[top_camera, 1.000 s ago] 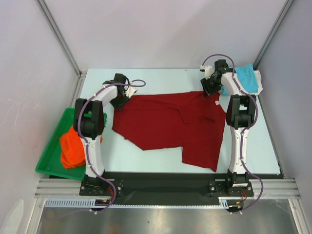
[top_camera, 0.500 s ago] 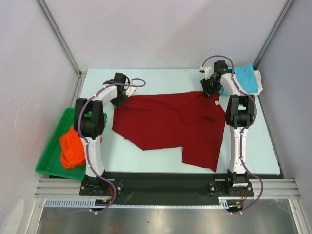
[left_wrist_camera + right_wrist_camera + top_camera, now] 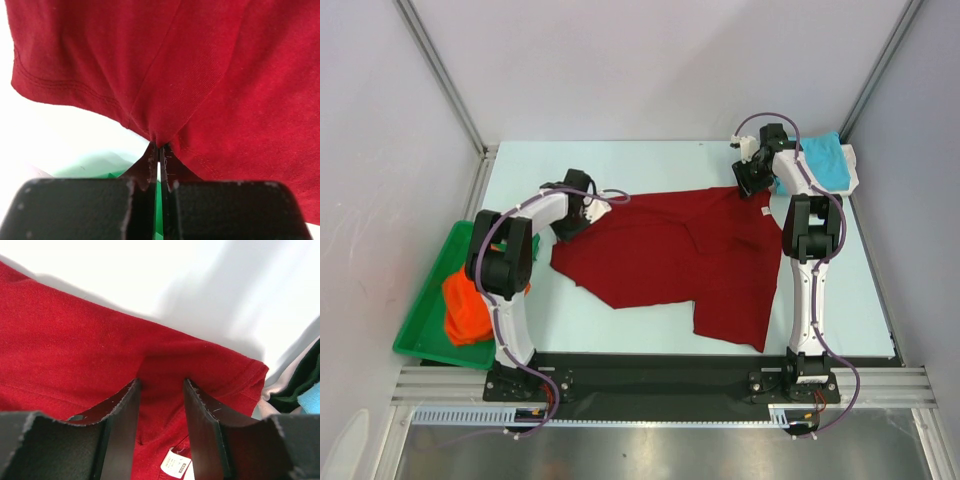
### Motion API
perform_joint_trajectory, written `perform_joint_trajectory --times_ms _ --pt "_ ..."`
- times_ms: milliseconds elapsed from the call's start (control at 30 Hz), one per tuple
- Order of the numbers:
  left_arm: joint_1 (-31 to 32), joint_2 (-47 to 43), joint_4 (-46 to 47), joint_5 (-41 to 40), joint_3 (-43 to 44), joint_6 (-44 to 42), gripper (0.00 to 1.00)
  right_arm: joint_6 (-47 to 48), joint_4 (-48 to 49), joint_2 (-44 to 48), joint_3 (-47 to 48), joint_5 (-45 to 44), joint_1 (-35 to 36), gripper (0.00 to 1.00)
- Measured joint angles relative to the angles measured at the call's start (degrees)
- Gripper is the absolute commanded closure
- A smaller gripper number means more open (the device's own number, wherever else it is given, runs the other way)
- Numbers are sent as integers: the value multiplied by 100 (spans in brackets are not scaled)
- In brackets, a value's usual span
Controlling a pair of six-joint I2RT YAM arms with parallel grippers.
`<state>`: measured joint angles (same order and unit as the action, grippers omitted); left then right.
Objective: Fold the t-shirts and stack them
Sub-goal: Fold the tshirt
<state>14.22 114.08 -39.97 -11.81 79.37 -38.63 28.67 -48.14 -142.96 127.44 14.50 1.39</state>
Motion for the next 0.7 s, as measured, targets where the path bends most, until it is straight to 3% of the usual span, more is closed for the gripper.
perform_joint_trajectory --times_ms 33,133,333,500,700 --pt "9 -9 -11 -2 -17 7 84 0 0 0 0 2 0 55" --pt "9 -13 -20 -44 -20 76 61 2 -4 0 4 22 -2 54" --pt "-28 -31 -146 -278 634 334 38 2 -9 0 9 55 -13 54" --pt "-210 404 -354 -105 2680 903 38 2 -13 0 9 59 -13 54" --pt "-597 518 -686 584 2994 1486 52 4 -15 0 9 59 -13 54"
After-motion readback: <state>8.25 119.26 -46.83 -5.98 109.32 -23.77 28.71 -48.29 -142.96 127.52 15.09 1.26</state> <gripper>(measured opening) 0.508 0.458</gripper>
